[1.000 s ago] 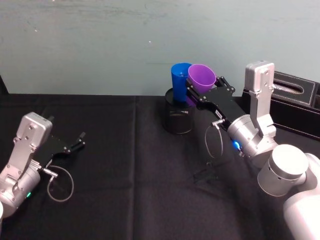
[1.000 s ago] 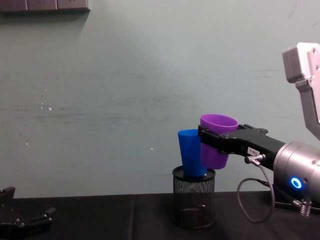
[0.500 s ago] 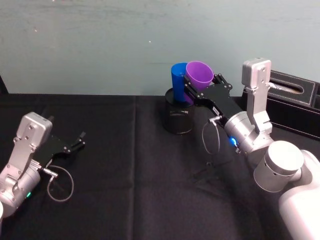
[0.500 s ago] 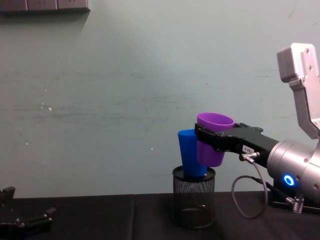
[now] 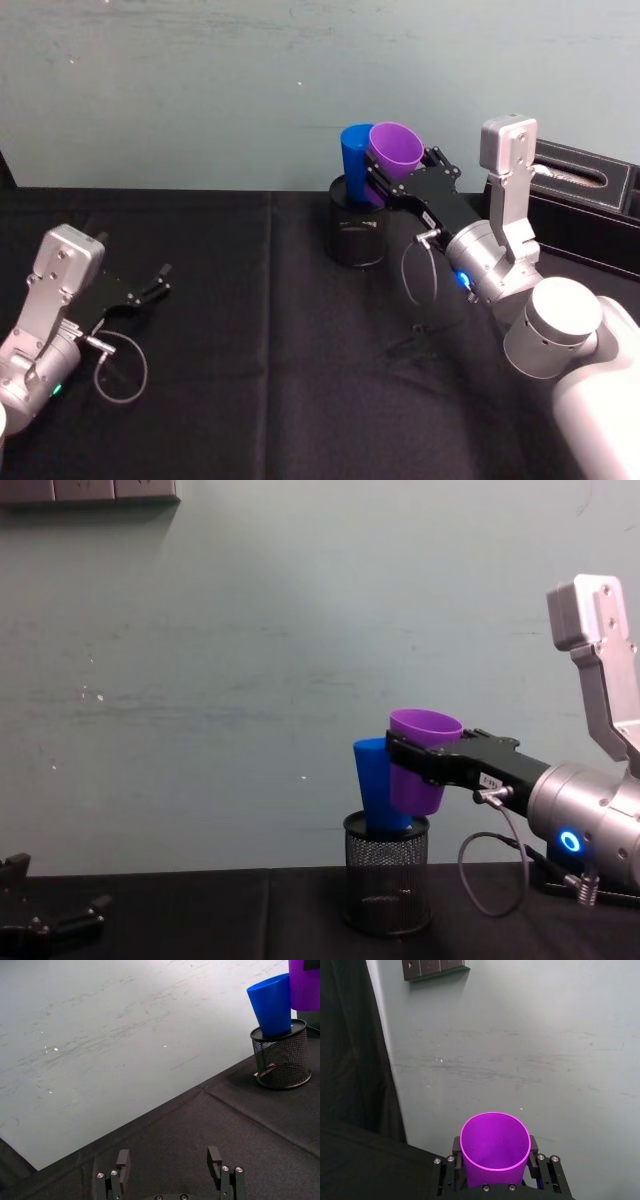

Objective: Pick up one cup with a gripper and tap it against the other cup.

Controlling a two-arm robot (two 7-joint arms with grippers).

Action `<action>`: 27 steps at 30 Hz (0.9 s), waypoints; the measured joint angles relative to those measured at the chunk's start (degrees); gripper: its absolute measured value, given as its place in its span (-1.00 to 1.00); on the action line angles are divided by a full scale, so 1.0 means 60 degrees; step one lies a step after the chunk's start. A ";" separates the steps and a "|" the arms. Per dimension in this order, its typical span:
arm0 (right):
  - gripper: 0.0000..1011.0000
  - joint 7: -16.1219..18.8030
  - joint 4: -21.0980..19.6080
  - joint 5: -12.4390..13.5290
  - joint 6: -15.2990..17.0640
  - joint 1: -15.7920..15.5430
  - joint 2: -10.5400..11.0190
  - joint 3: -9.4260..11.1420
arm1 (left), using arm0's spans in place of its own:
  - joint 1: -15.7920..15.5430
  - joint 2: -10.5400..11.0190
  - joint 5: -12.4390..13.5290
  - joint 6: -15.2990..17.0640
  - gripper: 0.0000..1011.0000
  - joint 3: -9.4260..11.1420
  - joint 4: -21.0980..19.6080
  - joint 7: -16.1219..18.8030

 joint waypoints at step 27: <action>0.45 0.0097 -0.0066 0.0078 0.0029 -0.0046 0.0042 -0.0011 | 0.0000 0.0000 0.0000 0.0000 1.00 0.0000 0.0000 0.0000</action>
